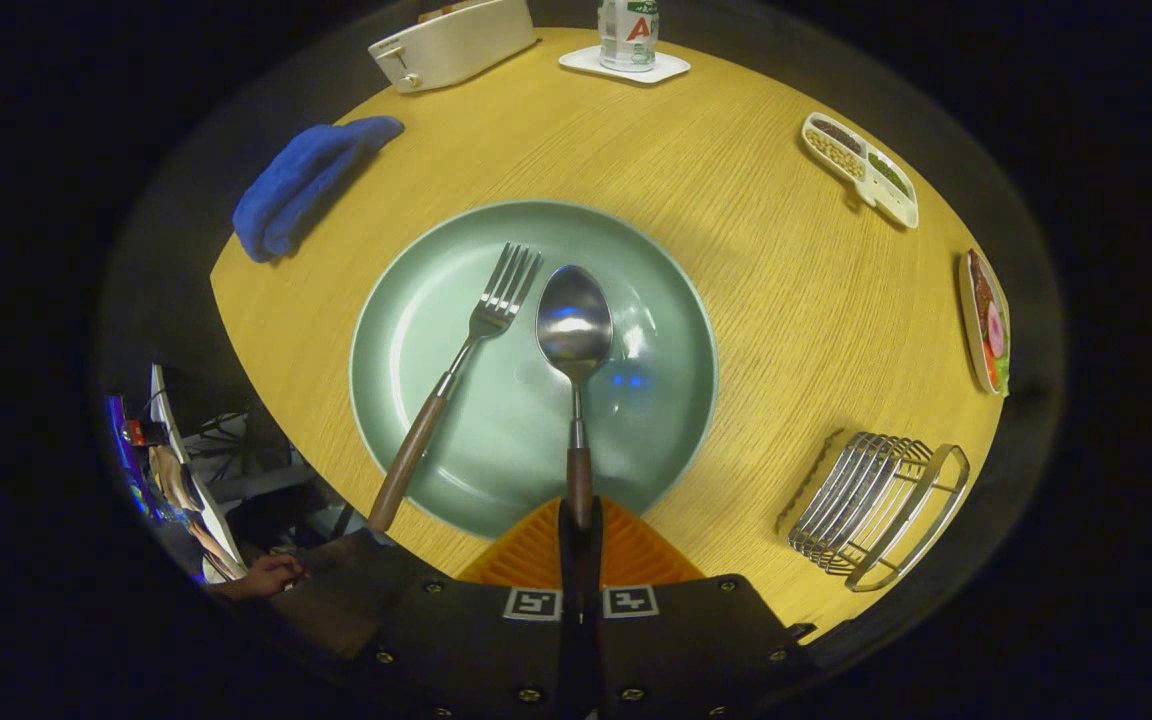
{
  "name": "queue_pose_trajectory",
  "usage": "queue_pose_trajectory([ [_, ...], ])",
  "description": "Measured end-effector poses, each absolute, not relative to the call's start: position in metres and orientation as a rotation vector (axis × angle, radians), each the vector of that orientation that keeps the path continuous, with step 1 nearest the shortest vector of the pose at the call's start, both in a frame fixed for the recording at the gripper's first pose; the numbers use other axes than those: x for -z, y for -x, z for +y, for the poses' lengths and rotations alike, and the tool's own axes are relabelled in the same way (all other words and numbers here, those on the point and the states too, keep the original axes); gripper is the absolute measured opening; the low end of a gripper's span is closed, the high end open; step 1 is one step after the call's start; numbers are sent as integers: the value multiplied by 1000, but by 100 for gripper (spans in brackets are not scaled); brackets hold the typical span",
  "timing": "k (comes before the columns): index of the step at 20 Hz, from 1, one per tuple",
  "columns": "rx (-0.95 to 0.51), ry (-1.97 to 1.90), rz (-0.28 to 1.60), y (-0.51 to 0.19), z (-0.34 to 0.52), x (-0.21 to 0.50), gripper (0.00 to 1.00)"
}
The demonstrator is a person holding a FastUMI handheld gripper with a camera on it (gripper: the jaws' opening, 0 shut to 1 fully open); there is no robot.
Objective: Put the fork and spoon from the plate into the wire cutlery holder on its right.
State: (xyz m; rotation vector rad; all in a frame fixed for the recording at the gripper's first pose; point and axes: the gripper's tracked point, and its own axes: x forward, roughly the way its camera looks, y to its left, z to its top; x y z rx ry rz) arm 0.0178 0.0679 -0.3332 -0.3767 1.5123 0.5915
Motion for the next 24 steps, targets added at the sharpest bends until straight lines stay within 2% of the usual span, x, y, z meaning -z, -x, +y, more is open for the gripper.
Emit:
queue_pose_trajectory([
  [9,-677,535,1567,-14,11,272,1],
  [24,-541,562,1698,1,-120,216,1],
])
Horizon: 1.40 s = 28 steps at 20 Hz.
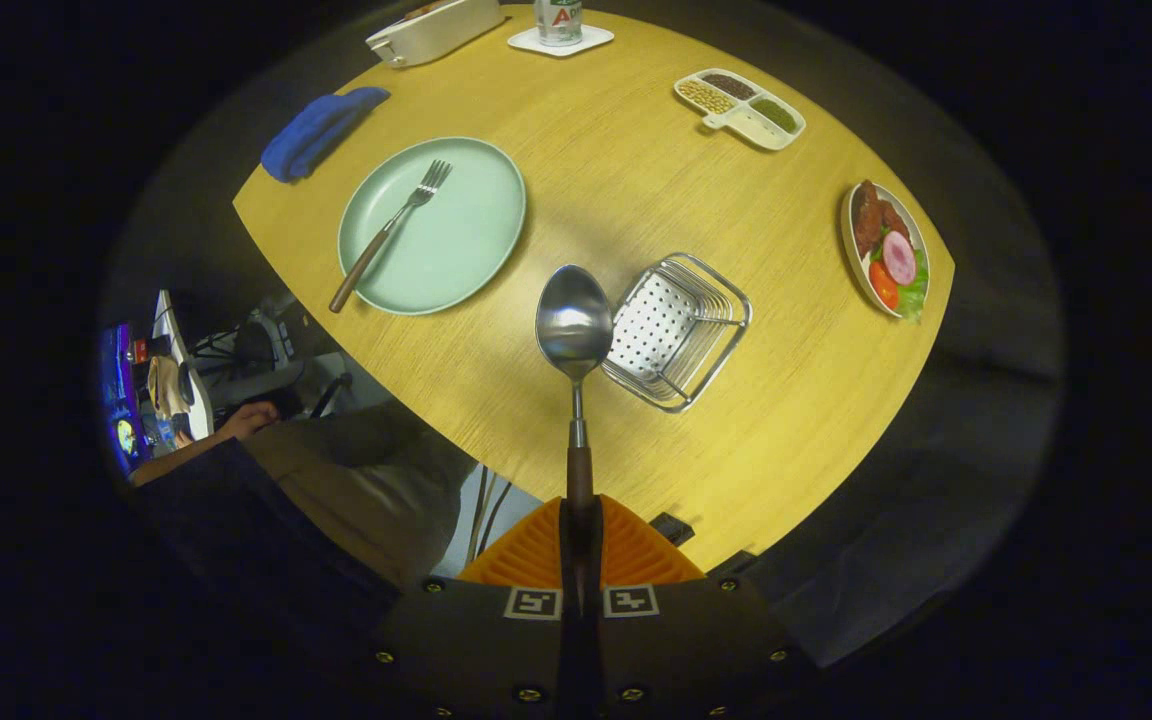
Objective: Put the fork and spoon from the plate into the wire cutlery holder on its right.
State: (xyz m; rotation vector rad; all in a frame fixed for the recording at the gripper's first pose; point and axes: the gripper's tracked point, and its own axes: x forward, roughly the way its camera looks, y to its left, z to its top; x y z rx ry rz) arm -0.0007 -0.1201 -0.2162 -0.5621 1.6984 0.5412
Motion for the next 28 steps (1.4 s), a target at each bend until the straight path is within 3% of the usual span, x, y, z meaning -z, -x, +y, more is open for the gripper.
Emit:
queue_pose_trajectory([
  [11,-452,601,1806,-15,-158,226,1],
  [28,-437,689,1993,-51,-135,266,1],
])
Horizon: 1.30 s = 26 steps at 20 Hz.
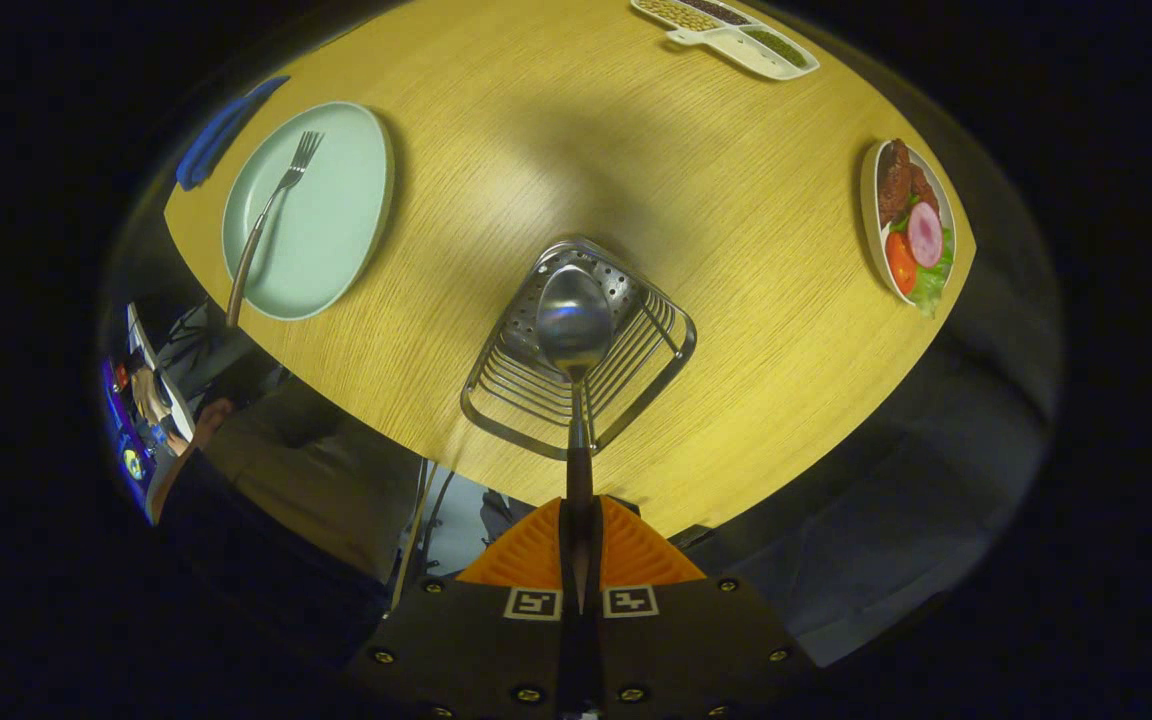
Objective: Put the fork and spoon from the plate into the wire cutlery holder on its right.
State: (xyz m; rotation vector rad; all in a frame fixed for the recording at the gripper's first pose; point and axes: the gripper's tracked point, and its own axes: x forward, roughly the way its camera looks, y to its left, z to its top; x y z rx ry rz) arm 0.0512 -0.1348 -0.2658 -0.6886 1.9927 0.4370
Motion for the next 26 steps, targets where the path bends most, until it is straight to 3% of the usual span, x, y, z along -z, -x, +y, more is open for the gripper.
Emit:
queue_pose_trajectory([
  [13,-362,551,1927,-67,-132,269,13],
  [14,-358,526,1918,-67,-131,265,33],
  [15,-348,506,1900,-69,-132,263,35],
  [19,-311,431,1774,-76,-130,251,34],
  [26,-371,294,1661,-45,-94,223,34],
])
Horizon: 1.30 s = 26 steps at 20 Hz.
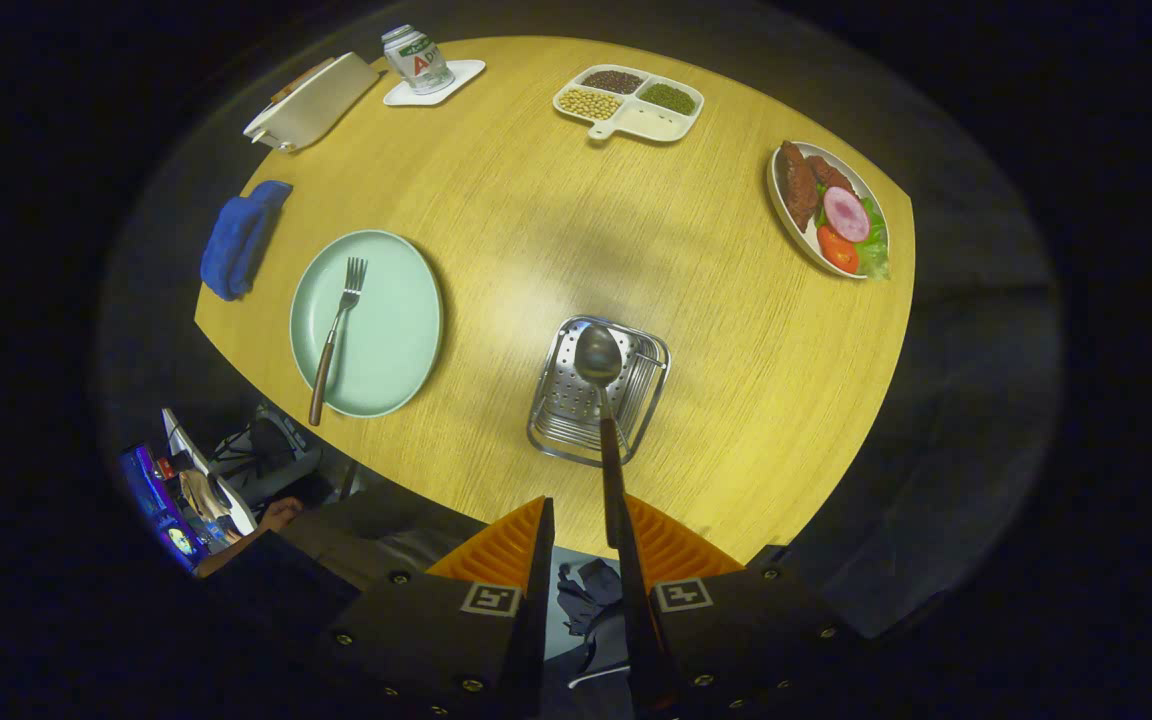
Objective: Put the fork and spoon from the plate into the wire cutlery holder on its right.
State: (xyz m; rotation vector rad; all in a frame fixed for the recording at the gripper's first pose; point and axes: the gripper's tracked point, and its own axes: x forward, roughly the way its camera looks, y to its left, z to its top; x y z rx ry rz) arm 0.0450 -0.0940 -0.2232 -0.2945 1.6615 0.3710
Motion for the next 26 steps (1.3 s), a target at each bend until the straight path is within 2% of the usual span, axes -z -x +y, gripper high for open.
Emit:
queue_pose_trajectory([
  [10,-509,170,1635,8,-6,223,34],
  [19,-598,78,1602,23,79,233,35],
  [26,-616,61,1632,27,135,281,35],
])
